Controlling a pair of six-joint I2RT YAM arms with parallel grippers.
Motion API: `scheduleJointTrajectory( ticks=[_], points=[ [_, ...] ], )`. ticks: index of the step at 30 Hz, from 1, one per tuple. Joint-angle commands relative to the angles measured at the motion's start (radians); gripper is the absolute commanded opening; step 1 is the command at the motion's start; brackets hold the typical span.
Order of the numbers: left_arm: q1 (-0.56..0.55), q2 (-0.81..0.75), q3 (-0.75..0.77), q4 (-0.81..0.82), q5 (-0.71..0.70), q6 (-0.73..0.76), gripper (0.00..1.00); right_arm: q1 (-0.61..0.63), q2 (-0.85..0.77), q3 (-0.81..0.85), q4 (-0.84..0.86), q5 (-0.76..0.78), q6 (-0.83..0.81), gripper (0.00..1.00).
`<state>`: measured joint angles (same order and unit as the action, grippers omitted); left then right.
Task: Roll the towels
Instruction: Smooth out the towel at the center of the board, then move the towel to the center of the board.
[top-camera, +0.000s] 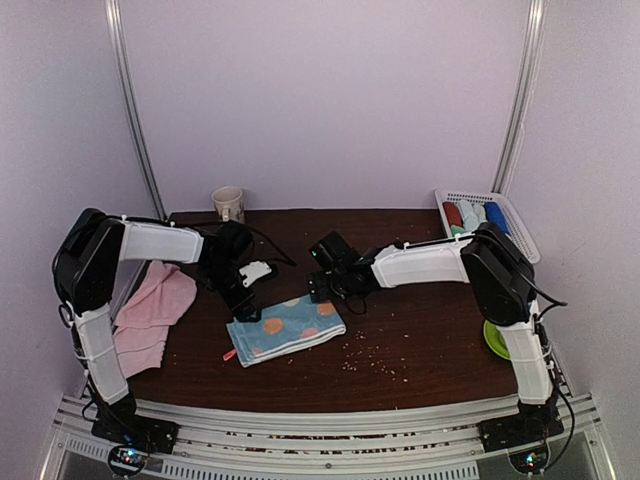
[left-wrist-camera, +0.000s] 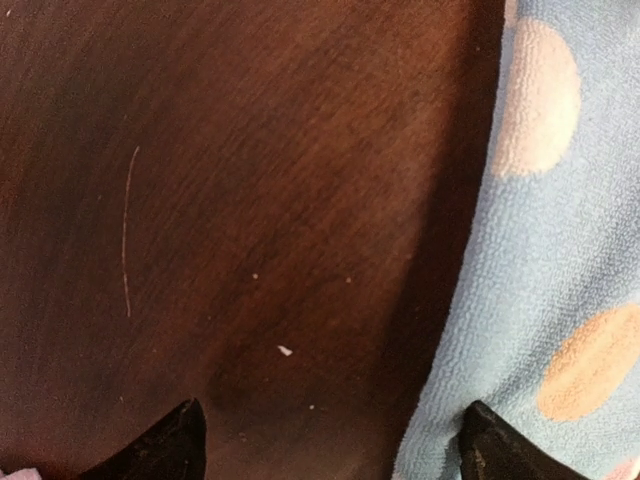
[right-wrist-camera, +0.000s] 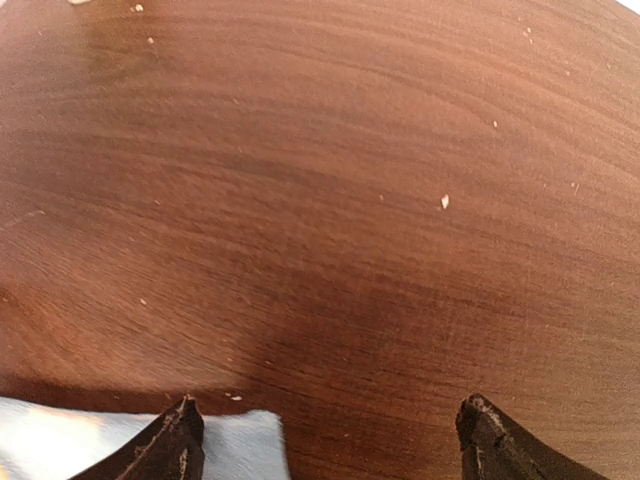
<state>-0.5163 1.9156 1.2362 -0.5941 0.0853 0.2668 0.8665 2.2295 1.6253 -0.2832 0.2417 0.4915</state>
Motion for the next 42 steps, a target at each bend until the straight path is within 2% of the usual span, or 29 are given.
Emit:
scheduleJointTrajectory(
  ticks=[1,5,17,24,31,36,42],
  points=[
    [0.009,-0.031,-0.094,0.011,-0.087,0.026,0.91,0.007,0.021,0.007,-0.046,0.057,-0.016,0.88],
    [0.009,-0.054,-0.135,0.009,-0.078,0.04,0.98,0.01,0.031,0.004,-0.056,0.066,-0.011,0.88],
    [0.01,-0.161,-0.173,-0.043,-0.064,0.073,0.98,0.01,0.022,-0.036,-0.09,0.121,0.007,0.88],
    [0.015,-0.286,-0.077,-0.029,0.029,0.088,0.98,0.009,-0.003,-0.044,-0.101,0.126,0.013,0.89],
    [0.04,-0.393,-0.059,-0.014,0.013,0.098,0.98,0.012,-0.122,-0.074,-0.055,0.08,-0.127,0.93],
    [0.14,-0.469,-0.113,-0.004,0.026,0.114,0.98,0.029,-0.093,0.044,-0.132,-0.016,-0.229,0.93],
    [0.217,-0.615,-0.253,0.038,0.044,0.122,0.98,0.072,0.087,0.312,-0.314,-0.062,-0.327,0.93]
  ],
)
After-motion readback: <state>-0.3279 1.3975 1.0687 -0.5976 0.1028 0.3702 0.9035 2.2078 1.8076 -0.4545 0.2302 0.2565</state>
